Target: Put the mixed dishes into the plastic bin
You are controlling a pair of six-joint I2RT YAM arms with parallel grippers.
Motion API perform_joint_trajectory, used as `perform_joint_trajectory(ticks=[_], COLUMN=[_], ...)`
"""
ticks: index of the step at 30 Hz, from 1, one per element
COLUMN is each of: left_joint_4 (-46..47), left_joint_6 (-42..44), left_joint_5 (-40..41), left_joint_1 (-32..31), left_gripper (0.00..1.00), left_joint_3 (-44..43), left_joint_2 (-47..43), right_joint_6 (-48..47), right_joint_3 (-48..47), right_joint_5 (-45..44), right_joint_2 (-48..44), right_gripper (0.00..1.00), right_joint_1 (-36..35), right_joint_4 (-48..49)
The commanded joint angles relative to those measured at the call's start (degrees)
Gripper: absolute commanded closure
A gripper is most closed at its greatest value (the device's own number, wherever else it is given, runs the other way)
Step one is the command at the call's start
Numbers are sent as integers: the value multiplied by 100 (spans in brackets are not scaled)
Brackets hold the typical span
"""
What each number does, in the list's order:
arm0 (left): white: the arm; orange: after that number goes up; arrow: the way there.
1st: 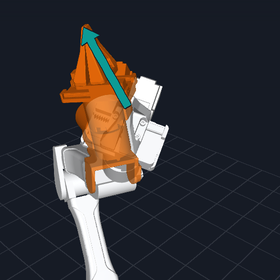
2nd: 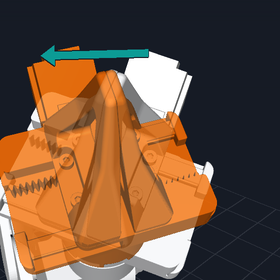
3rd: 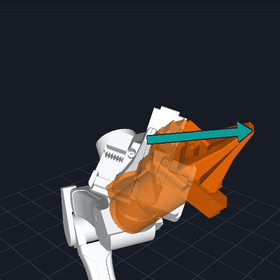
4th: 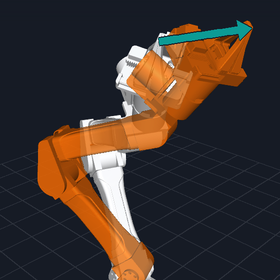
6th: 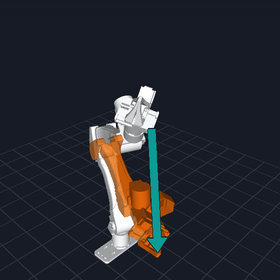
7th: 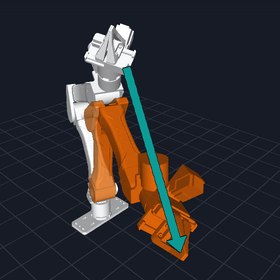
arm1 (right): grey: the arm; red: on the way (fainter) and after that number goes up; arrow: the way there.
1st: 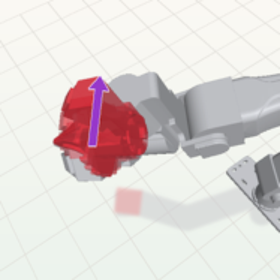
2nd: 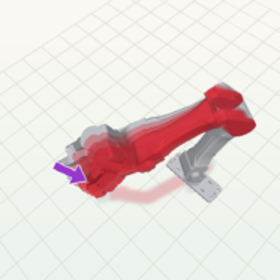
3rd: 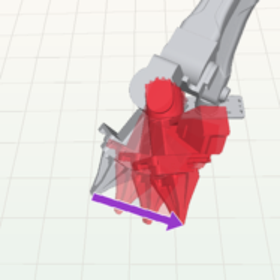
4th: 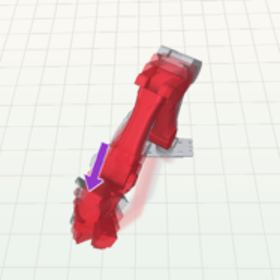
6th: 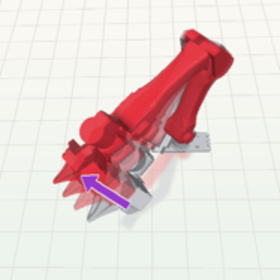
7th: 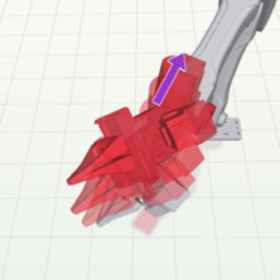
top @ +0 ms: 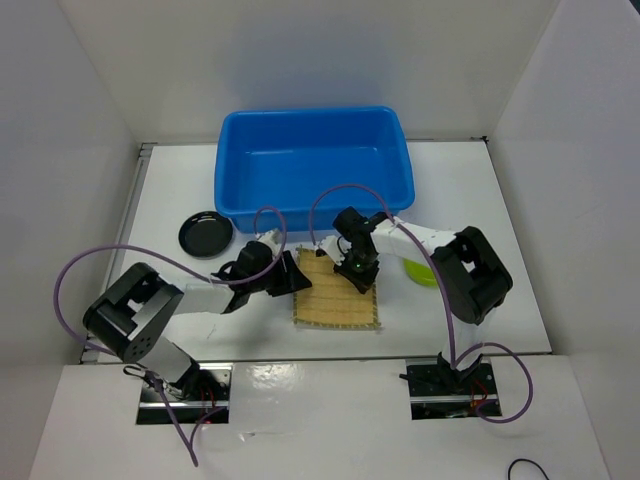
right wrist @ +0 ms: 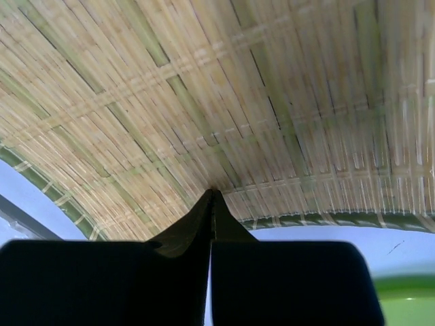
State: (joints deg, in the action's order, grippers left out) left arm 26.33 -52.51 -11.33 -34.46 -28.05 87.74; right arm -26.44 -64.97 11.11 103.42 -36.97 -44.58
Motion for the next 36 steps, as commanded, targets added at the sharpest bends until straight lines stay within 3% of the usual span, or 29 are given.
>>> perform_joint_trajectory(ticks=[1, 2, 3, 4, 9, 15, 19, 22, 28, 36], left_joint_4=[188, 189, 128, 49, 100, -65, -1075, -1978, -2702, -2896], left_joint_6=[189, 189, 189, 189, 241, 241, 302, 364, 426, 373], left_joint_5=[-607, -607, -546, -545, -545, -545, -318, -10, 227, 166], left_joint_1=[-44, -44, -44, -44, -44, -44, -44, -105, -105, -35], left_gripper=[52, 59, 78, 84, 100, 100, 100, 100, 100, 100], left_joint_3=[186, 186, 186, 186, 239, 300, 300, 151, 133, 186], left_joint_2=[340, 253, 182, 182, 129, -326, -1117, -1864, -3236, -3712], right_joint_6=[-55, -55, -55, -55, -55, -107, -213, -213, -371, -503], right_joint_3=[283, 283, 283, 283, 283, 336, 336, 397, 573, 389], right_joint_5=[242, 242, 242, 242, 242, 365, 488, 584, 1322, 1648], right_joint_2=[311, 311, 311, 311, 311, 127, -251, -960, -2210, -1729], right_gripper=[100, 100, 100, 100, 100, 100, 100, 100, 100, 100], right_joint_1=[-73, -73, -73, -73, -73, -12, 172, 567, 1772, 1640], right_joint_4=[652, 652, 652, 652, 705, 705, 573, 442, 283, -25])
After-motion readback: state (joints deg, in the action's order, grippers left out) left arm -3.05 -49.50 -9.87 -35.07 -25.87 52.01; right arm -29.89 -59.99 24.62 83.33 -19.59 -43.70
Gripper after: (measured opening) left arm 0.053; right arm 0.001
